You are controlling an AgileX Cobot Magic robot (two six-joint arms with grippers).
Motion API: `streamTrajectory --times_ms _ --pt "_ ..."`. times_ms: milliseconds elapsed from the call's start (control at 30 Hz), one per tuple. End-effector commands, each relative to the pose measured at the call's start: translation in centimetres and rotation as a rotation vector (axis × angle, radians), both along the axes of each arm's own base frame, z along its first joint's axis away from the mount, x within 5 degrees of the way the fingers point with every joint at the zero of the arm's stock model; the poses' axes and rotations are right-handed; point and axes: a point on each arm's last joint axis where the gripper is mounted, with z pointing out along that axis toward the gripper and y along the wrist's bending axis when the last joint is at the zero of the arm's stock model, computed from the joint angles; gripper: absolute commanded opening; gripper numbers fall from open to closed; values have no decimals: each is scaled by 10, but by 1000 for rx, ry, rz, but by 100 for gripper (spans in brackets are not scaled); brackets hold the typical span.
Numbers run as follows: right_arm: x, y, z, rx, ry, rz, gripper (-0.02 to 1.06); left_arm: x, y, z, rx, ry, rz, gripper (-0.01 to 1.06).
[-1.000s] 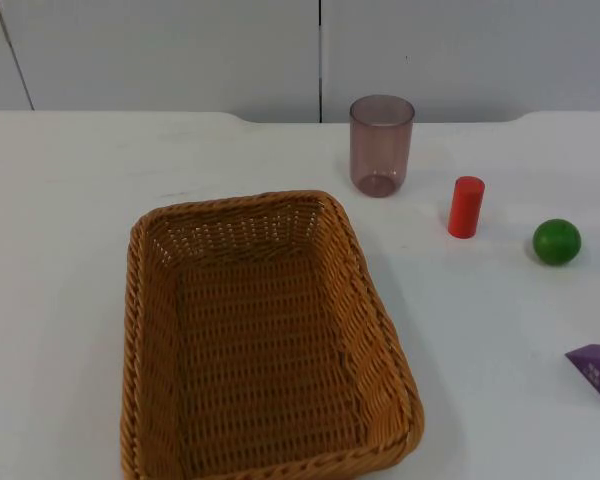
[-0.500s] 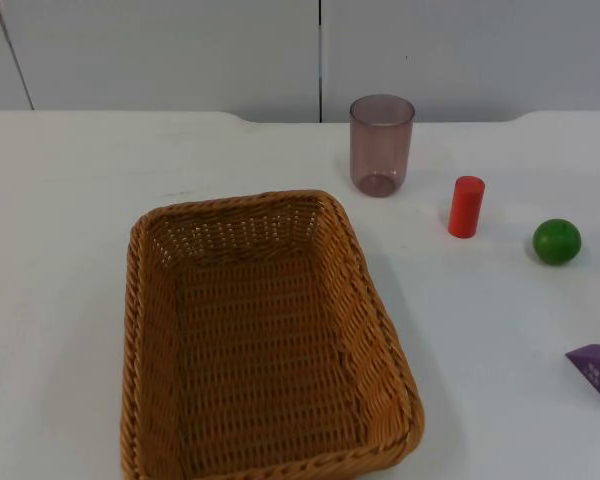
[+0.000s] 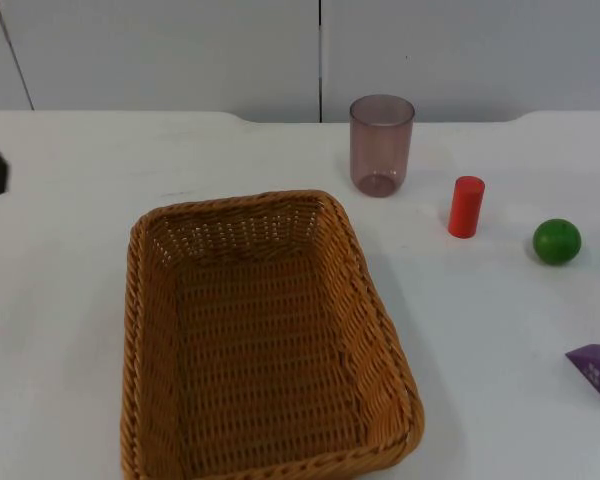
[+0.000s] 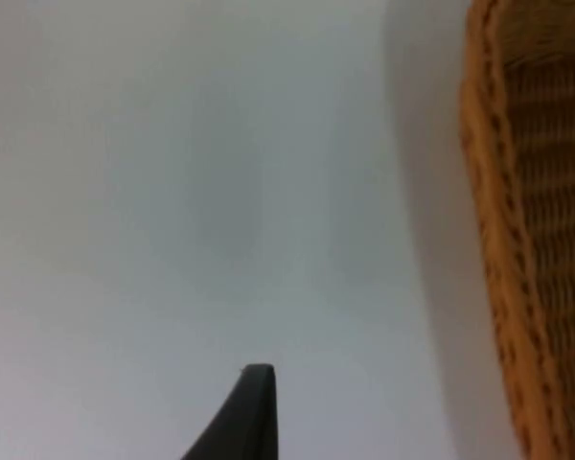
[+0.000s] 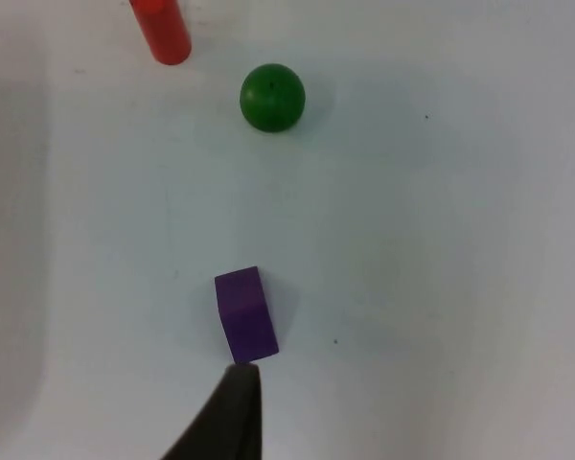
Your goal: Pick up the basket with the left hand and place the triangular block into the basket with the right hand.
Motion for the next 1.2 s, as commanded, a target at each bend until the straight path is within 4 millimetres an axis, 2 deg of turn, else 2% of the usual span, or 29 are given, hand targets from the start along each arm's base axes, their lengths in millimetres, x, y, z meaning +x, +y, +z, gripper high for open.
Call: streamTrajectory --times_ms 0,33,167,200,267,333,367,500,700,867,900,1000,1033,1167 --pt "1 -2 3 -10 -22 4 105 25 -9 -21 -64 41 -25 105" --pt "1 -2 3 -10 -22 4 105 25 -9 -21 -64 41 -25 105" --pt "1 -2 3 -10 -22 4 105 47 -38 -60 -41 118 -88 105" --pt "1 -2 3 -10 -22 4 105 47 -38 -60 -41 118 -88 105" --pt "1 -2 3 -10 -22 4 105 53 -55 -78 -25 157 -104 105" --pt "1 -2 3 -10 -22 4 105 54 -74 -98 -8 204 -127 105" --pt "1 -2 3 -10 -22 4 105 54 -74 -98 -8 204 -127 105" --pt "1 -2 3 -10 -20 4 105 53 -101 -129 6 254 -117 105" --pt "1 -2 3 -12 -20 4 105 54 -120 -151 8 261 -87 105" --pt "1 -2 3 -12 -20 4 105 54 -123 -155 -4 266 -69 101" --pt "1 -2 3 -12 -20 4 105 54 -123 -157 -11 272 -60 95" --pt "1 -2 3 -12 -20 4 105 54 -124 -159 -34 289 -30 54" --pt "1 -2 3 -12 -20 4 105 54 -124 -159 -34 289 -30 54" --pt "1 -2 3 -12 -22 4 105 54 -125 -160 -49 293 -11 -1"
